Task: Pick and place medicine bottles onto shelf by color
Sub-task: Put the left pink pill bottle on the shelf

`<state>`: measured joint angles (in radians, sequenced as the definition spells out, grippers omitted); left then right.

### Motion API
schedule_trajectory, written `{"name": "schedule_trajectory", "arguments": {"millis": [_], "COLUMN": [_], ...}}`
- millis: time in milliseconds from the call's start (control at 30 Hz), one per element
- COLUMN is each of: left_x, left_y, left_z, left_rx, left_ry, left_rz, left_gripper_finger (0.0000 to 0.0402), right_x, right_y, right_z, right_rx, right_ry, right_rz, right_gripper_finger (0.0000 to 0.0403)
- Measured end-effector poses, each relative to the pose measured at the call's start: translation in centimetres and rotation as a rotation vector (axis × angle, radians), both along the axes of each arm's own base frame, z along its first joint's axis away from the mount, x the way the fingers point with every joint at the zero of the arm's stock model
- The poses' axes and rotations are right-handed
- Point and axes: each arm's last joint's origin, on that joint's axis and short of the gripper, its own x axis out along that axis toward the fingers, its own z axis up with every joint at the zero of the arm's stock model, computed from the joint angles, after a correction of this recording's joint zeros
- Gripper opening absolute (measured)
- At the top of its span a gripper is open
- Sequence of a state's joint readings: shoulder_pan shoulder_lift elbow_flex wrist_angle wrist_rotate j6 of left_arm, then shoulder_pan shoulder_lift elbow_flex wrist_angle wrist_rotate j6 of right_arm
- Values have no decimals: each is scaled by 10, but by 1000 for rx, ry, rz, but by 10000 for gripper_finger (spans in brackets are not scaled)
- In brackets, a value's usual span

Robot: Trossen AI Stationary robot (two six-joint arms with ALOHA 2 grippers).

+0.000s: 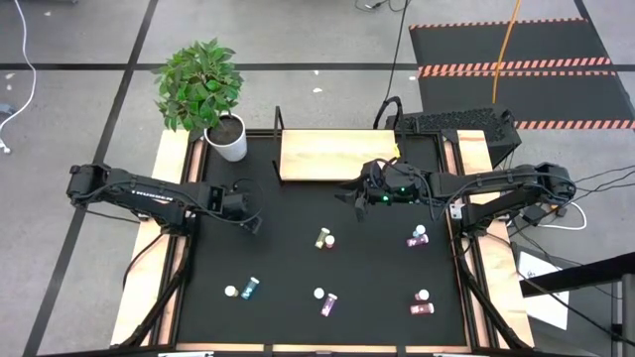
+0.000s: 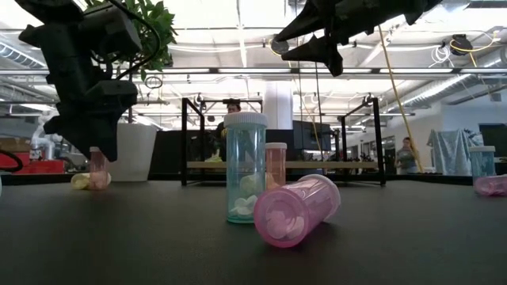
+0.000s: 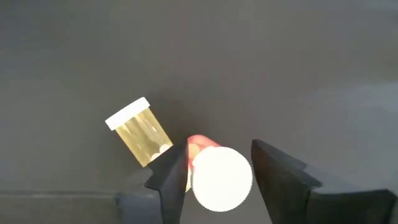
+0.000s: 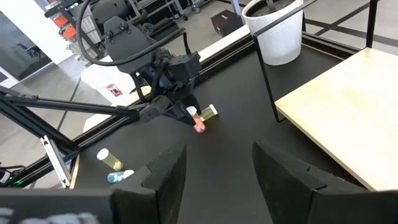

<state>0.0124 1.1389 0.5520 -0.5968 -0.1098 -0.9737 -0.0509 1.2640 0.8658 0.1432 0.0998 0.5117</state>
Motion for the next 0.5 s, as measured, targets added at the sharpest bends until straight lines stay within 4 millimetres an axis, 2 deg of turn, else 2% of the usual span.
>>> {"name": "schedule_trajectory", "arguments": {"millis": [333, 500], "left_x": [0, 0], "left_y": [0, -1], "left_z": [0, 0], "left_rx": [-8, -31], "left_ry": [1, 1], "left_rz": [-3, -8], "left_gripper_finger": [121, 117], "right_x": [0, 0], "right_y": [0, 0], "right_z": [0, 0], "right_rx": [-1, -1], "right_ry": [0, 1], "right_rz": [-1, -1], "right_gripper_finger": [178, 178]}}
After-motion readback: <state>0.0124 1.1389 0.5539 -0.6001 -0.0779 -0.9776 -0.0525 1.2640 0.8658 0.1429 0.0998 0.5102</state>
